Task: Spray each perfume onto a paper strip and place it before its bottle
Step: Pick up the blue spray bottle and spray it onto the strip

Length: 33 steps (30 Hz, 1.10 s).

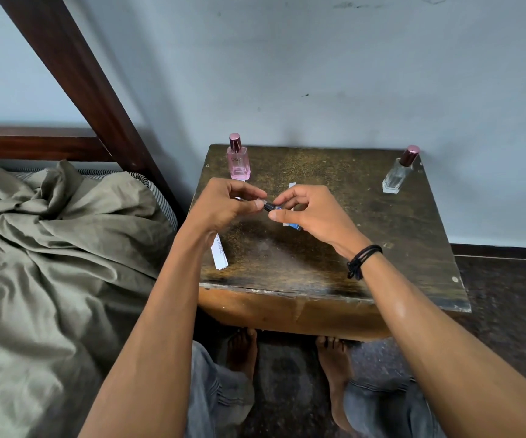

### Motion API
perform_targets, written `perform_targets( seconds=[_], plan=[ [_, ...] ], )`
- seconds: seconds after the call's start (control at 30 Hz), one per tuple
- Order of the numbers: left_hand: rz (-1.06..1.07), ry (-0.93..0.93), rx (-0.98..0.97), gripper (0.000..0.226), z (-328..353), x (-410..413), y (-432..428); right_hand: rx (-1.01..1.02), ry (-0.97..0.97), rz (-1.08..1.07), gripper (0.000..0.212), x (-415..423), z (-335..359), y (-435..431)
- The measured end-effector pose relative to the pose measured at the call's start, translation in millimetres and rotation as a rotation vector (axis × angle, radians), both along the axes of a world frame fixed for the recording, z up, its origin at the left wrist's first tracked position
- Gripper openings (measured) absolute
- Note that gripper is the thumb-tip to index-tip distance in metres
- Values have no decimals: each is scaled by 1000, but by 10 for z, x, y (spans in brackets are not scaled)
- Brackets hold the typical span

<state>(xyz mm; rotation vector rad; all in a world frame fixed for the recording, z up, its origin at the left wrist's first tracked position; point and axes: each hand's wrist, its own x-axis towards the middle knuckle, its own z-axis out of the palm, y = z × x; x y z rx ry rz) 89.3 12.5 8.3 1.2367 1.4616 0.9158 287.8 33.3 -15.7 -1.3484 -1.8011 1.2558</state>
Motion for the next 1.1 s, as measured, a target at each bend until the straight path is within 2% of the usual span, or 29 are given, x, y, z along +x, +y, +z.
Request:
perform_targets(
  seconds=[0.4, 0.6, 0.77, 0.93, 1.0, 1.1],
  plan=[
    [-35, 157, 84, 15, 50, -4, 86, 49, 106, -102, 17, -16, -40, -26],
    [-61, 222, 128, 17, 40, 26, 89, 75, 100, -111, 14, -2, -46, -34],
    [-55, 106, 212, 20, 95, 91, 93, 94, 114, -101, 19, 91, 72, -21],
    [-59, 13, 275, 36, 137, 222, 98, 86, 125, -74, 30, 254, 140, 21],
    [-57, 55, 289, 34, 138, 247, 122, 95, 125, -91, 34, 336, 140, 23],
    [-29, 238, 288, 25, 99, 270, 159, 110, 140, -169, 32, 495, 166, 34]
  ],
)
